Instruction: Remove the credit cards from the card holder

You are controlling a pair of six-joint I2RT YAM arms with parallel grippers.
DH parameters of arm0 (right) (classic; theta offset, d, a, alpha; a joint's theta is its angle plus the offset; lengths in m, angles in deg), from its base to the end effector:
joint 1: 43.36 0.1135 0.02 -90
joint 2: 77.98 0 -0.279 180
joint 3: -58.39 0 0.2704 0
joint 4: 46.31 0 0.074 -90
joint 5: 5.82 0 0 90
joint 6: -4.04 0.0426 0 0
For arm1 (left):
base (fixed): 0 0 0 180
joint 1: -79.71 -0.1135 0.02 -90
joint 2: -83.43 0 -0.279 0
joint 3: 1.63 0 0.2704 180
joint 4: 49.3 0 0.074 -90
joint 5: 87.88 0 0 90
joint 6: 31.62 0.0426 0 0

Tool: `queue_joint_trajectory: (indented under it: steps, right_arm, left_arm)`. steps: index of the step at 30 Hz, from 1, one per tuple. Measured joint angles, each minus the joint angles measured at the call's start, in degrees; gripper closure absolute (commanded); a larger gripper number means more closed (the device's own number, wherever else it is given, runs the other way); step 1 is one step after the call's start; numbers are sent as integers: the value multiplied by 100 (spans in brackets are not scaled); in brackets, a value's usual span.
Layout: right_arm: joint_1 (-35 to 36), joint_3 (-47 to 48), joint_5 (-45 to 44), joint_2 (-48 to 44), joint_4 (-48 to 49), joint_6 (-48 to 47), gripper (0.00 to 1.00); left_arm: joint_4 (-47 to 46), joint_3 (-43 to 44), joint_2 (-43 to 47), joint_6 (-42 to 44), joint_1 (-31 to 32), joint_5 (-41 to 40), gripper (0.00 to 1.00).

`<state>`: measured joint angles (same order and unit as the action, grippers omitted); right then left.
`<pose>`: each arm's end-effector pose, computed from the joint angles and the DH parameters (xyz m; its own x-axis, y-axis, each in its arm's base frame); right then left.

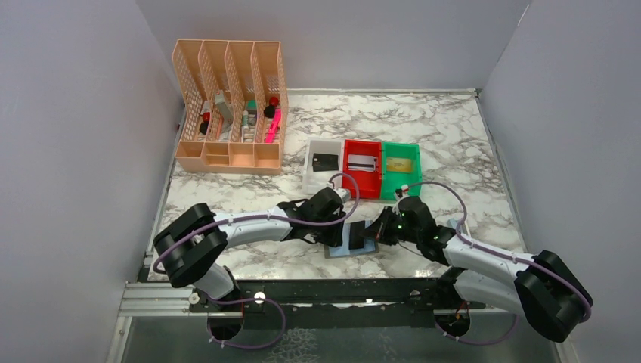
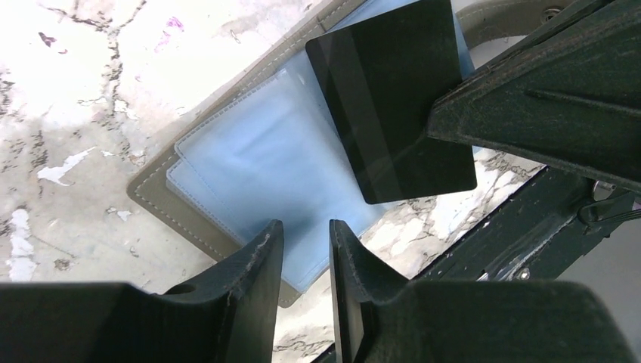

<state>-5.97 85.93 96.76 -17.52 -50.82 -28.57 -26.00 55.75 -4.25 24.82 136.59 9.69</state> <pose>0.1542 0.1296 0.1390 -0.8752 0.3658 -0.3164 0.0133 0.6722 0.7403 0.1653 -0.2637 0.1623 -0.8491 0.2985 -0.4359 0.4843 0.7694 -0.4164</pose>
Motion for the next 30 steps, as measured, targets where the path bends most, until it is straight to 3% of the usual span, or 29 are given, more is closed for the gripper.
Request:
queue_joint_trajectory:
  steps: [9, 19, 23, 30]
  right_arm:
    - [0, 0, 4, -293, -79, -190, 99]
    - [0, 15, 13, -468, -98, -306, 99]
    - [0, 92, 17, -538, -160, -365, 99]
    - [0, 157, 13, -820, -214, -496, 99]
  left_arm:
    - [326, -13, 706, 48, 0, -577, 53]
    - [1067, -24, 1690, 140, -203, -1775, 19]
    - [1322, -39, 2236, 195, -660, -2090, 3]
    - [1762, -39, 2964, 431, -1775, -2592, 1]
